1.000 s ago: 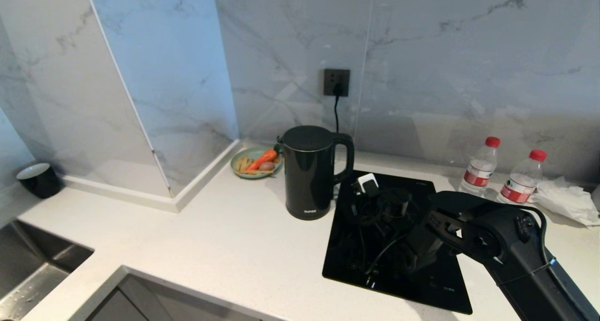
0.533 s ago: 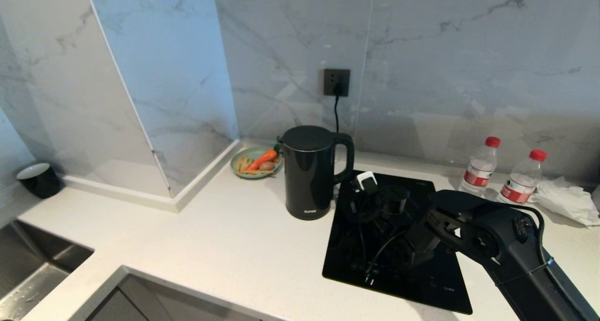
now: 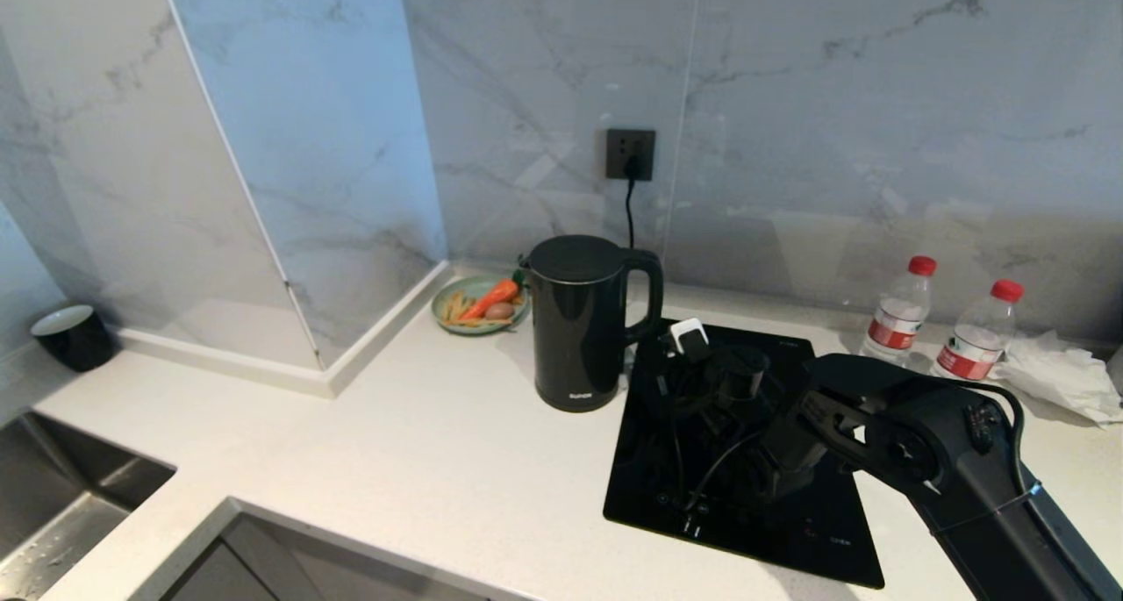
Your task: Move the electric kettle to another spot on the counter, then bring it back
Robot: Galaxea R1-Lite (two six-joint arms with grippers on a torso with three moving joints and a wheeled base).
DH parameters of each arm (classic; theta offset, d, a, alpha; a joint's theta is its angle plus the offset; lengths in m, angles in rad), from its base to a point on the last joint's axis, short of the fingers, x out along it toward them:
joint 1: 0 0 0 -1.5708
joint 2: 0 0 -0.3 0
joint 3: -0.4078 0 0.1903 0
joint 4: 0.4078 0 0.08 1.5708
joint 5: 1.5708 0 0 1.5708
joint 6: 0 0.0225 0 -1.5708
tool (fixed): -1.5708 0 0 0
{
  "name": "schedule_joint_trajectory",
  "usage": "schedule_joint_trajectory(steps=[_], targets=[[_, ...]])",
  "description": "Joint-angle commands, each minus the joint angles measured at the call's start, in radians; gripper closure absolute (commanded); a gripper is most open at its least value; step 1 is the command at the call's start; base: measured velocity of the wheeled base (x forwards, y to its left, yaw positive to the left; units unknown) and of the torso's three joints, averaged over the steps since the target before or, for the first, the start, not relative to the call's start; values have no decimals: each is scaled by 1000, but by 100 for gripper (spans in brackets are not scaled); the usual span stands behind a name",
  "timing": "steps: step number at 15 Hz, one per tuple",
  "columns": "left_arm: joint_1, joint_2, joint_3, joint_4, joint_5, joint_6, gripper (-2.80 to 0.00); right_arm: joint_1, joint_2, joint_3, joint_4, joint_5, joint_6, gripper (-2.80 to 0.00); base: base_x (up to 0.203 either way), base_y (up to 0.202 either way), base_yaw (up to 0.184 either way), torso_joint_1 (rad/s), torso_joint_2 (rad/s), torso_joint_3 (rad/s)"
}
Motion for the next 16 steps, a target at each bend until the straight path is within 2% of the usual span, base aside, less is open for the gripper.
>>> schedule_joint_trajectory(steps=[1,9,16], targets=[[0,0,0,0,0,0,0,3,-7,44,-26,-3,4,-280,0,0,0,0,0,0],[0,0,0,0,0,0,0,3,3,-34,21,9,-5,-280,0,0,0,0,0,0],[0,0,0,0,0,0,0,0,7,-140,117,11,-5,-280,0,0,0,0,0,0]])
